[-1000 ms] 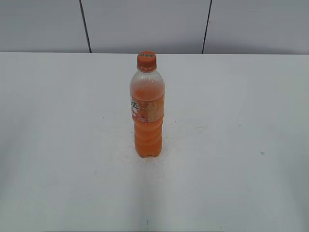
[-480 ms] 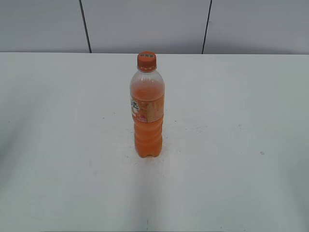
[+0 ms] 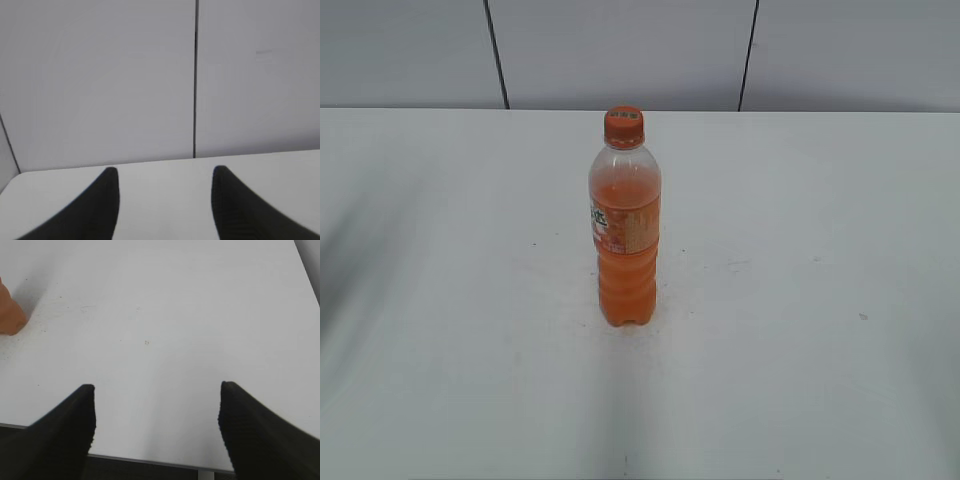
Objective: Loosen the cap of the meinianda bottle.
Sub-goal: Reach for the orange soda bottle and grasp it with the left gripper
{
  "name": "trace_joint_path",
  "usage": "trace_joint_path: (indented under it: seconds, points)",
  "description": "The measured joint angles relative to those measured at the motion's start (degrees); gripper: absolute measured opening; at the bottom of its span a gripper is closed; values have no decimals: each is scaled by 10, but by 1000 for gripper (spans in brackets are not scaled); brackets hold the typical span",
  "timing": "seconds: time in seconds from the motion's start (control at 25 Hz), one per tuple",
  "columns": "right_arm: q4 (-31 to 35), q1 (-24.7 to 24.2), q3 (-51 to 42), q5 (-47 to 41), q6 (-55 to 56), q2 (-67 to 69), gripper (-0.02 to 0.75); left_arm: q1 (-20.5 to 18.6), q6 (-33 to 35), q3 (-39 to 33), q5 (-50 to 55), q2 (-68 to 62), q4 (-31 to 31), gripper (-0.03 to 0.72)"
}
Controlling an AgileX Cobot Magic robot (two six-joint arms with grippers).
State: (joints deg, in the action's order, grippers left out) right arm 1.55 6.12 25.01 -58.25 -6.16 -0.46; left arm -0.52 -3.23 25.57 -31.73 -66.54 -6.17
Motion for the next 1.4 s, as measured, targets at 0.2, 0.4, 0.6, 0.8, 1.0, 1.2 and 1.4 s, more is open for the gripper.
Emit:
trace_joint_path:
  seconds: [0.2, 0.4, 0.6, 0.8, 1.0, 1.2, 1.4]
  points:
    - [0, 0, 0, 0, 0, 0, 574, -5, -111, 72, -9, -97, -189, 355]
    - [0, 0, 0, 0, 0, 0, 574, -66, -349, 151, -91, -177, -496, 351]
    - [0, 0, 0, 0, 0, 0, 574, -117, -439, 213, -228, -268, -666, 351]
    - [0, 0, 0, 0, 0, 0, 574, -97, -438, 246, -263, -345, -791, 351]
    - [0, 0, 0, 0, 0, 0, 574, -56, -403, 249, -267, -402, -842, 351]
    - [0, 0, 0, 0, 0, 0, 574, 2, -375, 249, -268, -449, -857, 400]
    - [0, 0, 0, 0, 0, 0, 574, 42, -353, 250, -269, -475, -855, 477]
